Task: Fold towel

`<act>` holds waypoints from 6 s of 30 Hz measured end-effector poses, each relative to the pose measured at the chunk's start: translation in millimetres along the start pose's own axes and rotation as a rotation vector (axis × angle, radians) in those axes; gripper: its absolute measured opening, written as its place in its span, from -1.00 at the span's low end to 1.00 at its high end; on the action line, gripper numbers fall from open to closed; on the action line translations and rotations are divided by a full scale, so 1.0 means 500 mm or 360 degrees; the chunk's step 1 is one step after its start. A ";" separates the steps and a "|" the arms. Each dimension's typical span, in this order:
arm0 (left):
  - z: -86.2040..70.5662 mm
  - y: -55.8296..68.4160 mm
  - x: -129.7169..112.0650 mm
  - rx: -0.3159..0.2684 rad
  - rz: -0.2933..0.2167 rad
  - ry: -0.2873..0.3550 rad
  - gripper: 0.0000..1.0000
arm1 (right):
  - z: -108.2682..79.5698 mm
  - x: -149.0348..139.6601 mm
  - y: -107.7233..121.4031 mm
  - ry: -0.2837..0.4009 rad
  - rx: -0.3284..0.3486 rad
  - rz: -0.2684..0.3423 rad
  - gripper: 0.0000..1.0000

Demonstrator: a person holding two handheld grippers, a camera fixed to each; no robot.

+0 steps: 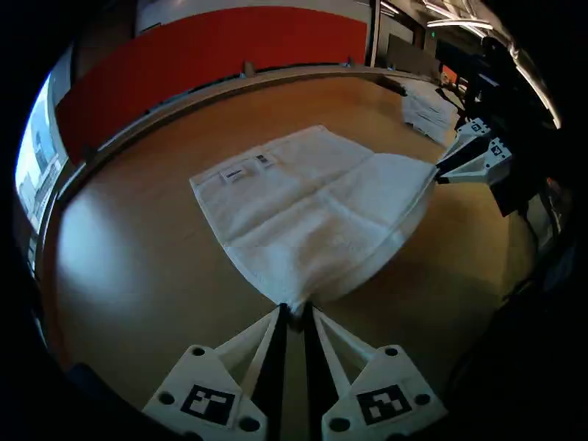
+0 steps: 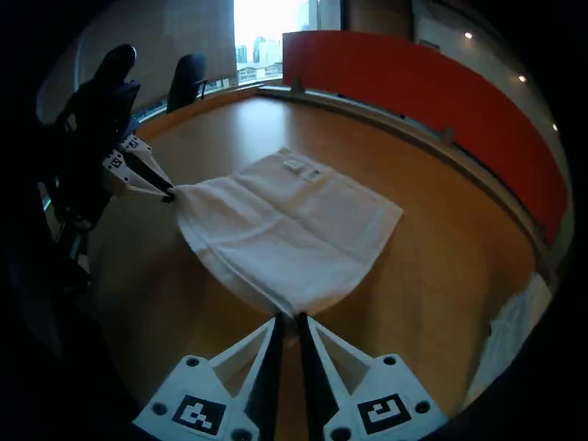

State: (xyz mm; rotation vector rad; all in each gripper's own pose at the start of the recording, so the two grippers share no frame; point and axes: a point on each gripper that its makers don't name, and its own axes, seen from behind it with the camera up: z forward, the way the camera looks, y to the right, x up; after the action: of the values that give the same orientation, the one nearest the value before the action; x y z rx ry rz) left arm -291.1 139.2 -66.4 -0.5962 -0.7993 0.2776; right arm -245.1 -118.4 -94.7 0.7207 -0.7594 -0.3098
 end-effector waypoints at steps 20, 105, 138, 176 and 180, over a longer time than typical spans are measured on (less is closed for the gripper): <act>-0.107 0.017 0.048 -0.0026 -0.0117 0.0029 -0.70 | -0.100 0.069 -0.018 0.0077 -0.0003 0.0002 -0.70; 0.065 -0.069 0.082 0.0040 -0.0295 -0.0051 -0.70 | 0.048 0.063 0.103 -0.0100 -0.0093 0.0056 -0.66; 0.106 -0.130 0.056 0.0213 -0.0292 -0.0131 0.56 | 0.096 0.036 0.158 -0.0141 -0.0252 0.0084 0.82; -0.060 -0.153 -0.058 0.0404 -0.0604 -0.0047 0.95 | 0.125 0.098 0.090 -0.0095 -0.0129 -0.0042 1.00; -0.088 -0.154 -0.087 0.0441 -0.0648 -0.0047 0.95 | 0.144 0.112 0.068 -0.0099 -0.0096 -0.0075 1.00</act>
State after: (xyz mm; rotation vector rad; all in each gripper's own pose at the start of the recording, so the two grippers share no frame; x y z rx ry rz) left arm -286.8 40.5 -70.1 -0.1619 -0.8730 0.0210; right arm -257.6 -156.2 -6.0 0.6750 -0.7894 -0.3981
